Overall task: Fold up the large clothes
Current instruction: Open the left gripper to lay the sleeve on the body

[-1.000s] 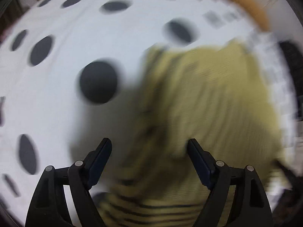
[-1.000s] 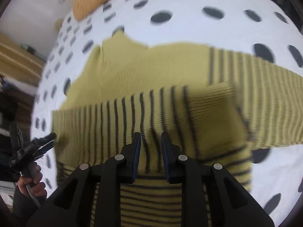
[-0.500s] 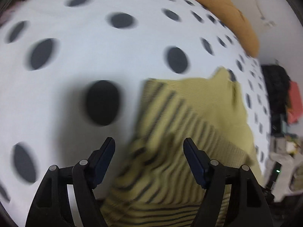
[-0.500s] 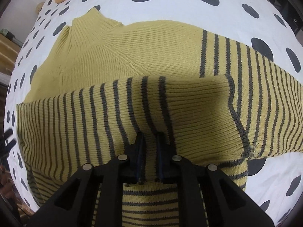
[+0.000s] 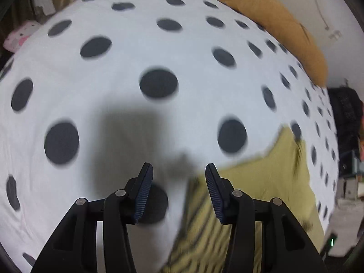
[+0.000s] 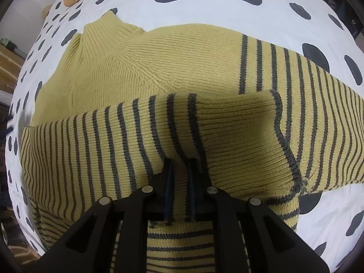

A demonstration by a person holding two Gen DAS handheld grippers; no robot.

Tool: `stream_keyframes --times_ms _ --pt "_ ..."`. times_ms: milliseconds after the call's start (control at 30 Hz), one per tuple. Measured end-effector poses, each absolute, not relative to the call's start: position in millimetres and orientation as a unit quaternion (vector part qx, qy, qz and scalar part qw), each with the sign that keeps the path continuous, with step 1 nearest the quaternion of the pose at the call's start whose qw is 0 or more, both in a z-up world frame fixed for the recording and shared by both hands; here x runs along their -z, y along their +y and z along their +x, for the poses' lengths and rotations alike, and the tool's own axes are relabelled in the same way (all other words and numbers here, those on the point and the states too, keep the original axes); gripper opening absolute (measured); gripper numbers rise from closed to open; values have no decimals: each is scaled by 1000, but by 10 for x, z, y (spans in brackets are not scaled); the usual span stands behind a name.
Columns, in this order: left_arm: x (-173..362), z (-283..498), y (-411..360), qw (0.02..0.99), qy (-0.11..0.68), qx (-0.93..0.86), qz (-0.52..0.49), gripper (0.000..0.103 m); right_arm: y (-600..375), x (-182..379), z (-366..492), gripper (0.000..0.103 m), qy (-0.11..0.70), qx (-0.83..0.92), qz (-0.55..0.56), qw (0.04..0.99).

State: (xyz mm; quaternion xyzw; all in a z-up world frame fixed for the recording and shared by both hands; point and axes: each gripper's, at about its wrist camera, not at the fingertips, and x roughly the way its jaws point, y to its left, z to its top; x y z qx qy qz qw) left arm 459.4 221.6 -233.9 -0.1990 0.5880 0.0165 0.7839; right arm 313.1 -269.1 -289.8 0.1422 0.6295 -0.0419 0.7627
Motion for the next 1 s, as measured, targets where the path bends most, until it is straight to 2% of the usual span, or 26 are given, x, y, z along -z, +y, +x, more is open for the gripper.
stream_keyframes --times_ms 33,133,267,367,400,467,500,533,567,600,633,667,733,800,833,867,900,933,967,1000 --pt "2411 4433 2156 774 601 -1 -202 52 -2675 2900 3145 13 630 44 140 762" --pt "2648 3929 2074 748 627 14 -219 76 -2668 2900 3154 13 632 45 142 761" --pt "2976 3493 1949 724 639 38 -258 79 -2690 2905 3146 13 631 45 151 760" --pt "3021 3345 1803 735 637 59 -225 80 -2706 2909 3136 13 630 45 155 759" --pt "3036 3226 1794 736 640 56 -210 76 -2713 2908 3131 13 631 45 154 759" --pt "3004 3182 1807 741 642 23 -194 29 -2710 2903 3131 13 632 46 150 759" --pt "2938 3155 1880 747 629 8 -214 12 -2705 2899 3131 13 633 45 150 758" --pt "2895 3119 1989 754 625 -33 -197 0 -2703 2894 3130 13 633 45 149 759" --pt "2919 3097 2124 756 626 -100 -162 0 -2701 2894 3130 13 632 47 148 759" --pt "3021 3067 2295 745 631 -129 -175 1 -2702 2899 3129 13 632 47 149 759" --pt "3108 3013 2517 728 625 -116 -256 1 -2705 2903 3130 13 632 48 152 759" --pt "3080 2985 2607 724 616 -116 -288 1 -2701 2903 3134 13 632 48 153 758" --pt "2877 3028 2546 736 615 -124 -253 0 -2711 2875 3126 13 631 43 154 759" --pt "2702 3107 2327 750 620 -96 -209 6 -2779 2798 3072 17 623 42 171 762" --pt "2590 3145 2174 757 618 -72 -200 14 -2881 2702 2991 17 612 53 190 766" --pt "2514 3174 2036 762 614 -54 -196 29 -2999 2624 2900 19 600 63 210 769" --pt "2438 3213 1862 768 610 -35 -193 38 -3098 2574 2827 29 591 68 228 771" --pt "2359 3239 1680 775 603 -12 -186 56 -3311 2493 2684 38 574 79 264 771" --pt "2292 3286 1447 784 595 7 -174 65 -3490 2442 2567 60 562 93 288 770" --pt "2241 3353 1237 791 589 25 -162 66 -3807 2362 2358 70 540 128 318 769"
